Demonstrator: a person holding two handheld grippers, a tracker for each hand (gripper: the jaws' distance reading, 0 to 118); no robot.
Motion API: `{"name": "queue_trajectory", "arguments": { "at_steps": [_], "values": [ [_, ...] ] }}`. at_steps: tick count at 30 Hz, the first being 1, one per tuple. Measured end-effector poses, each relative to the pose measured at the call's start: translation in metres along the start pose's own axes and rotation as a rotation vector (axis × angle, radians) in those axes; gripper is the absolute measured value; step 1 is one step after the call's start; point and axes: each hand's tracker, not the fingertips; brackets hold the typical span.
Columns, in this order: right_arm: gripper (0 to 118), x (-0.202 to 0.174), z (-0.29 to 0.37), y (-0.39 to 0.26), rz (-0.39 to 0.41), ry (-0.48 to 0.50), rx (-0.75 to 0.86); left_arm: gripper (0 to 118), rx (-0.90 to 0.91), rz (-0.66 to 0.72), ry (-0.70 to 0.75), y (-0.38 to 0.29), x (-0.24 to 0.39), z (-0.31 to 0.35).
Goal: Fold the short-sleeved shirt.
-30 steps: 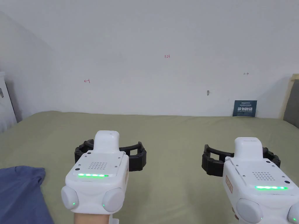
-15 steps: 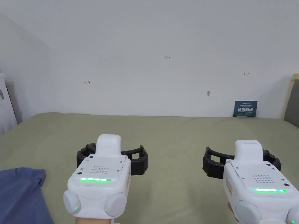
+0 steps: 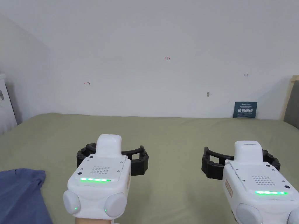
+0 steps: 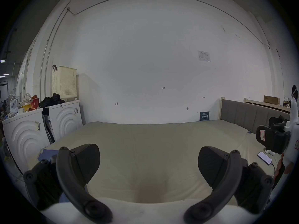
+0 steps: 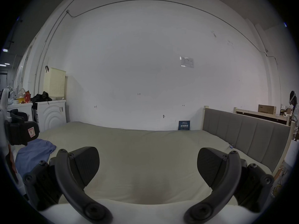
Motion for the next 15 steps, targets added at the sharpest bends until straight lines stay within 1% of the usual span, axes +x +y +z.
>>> {"name": "queue_trajectory", "arguments": {
  "at_steps": [1, 5, 11, 15],
  "values": [
    [118, -0.0002, 0.0001, 0.0006, 0.002, -0.011, 0.000, 118, 0.000, 0.001, 0.002, 0.0000, 0.0001, 0.0003],
    [118, 0.0005, -0.0004, 0.0019, -0.003, 0.004, -0.011, 118, 0.000, 0.003, 0.002, 0.0002, 0.0003, 0.0007],
    [118, 0.0044, -0.0027, 0.0021, -0.011, -0.016, -0.012, 118, 0.008, 0.009, 0.012, 0.0018, -0.0013, 0.0004],
    [118, 0.0050, -0.0042, 0.0028, -0.008, -0.009, -0.030, 118, 0.005, 0.010, 0.014, 0.0026, -0.0038, -0.0008]
  ]
}}
